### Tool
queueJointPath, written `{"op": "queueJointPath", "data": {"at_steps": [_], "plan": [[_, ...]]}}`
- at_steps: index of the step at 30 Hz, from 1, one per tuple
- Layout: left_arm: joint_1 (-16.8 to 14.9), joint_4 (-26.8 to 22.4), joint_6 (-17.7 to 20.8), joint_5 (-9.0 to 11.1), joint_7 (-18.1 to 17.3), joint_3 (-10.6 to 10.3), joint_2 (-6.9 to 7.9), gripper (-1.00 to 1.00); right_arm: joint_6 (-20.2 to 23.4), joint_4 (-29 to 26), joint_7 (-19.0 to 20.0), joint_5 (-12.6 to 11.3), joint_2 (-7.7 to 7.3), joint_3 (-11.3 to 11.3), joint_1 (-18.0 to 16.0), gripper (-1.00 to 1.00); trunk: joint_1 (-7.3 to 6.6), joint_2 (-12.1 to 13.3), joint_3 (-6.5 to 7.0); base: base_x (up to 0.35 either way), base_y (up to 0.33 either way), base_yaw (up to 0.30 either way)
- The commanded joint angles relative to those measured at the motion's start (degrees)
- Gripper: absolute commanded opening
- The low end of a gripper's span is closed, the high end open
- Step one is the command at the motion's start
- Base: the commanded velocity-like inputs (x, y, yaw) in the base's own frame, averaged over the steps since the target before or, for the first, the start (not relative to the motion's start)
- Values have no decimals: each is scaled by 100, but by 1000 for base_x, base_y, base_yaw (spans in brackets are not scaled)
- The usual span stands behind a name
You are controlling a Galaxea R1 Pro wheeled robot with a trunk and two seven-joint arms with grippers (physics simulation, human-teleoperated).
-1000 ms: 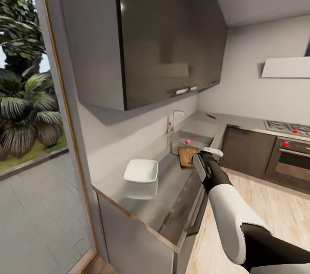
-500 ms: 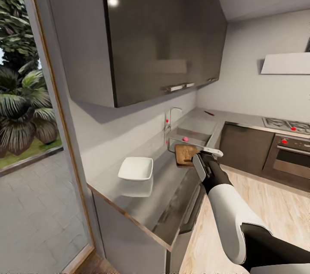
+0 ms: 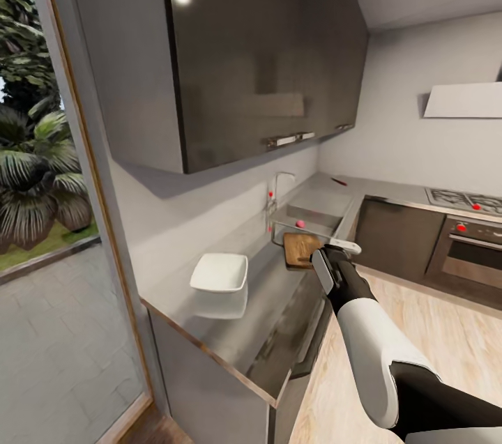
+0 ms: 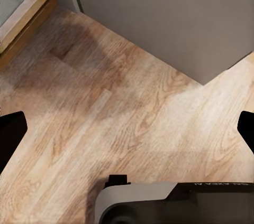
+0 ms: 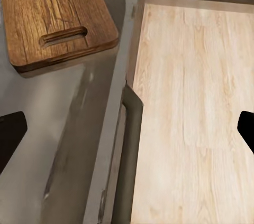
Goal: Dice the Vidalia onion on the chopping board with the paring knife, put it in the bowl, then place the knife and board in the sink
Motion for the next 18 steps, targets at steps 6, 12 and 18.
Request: {"op": "queueJointPath", "data": {"at_steps": [6,12,18], "plan": [[-1,3,-17,1,1,2,-1,100,14,-7,-23,-24,5,-13,-2,100,4,-3,-3,195,67,0],[-1,3,-18,1,0,2,-1,100,14,-7,-23,-22,5,-13,-2,100,4,-3,-3,219,67,0],[-1,3,-18,-1,0,-4,-1,100,14,-7,-23,-16,5,-19,-2,100,4,-3,-3,71,19,0]]}}
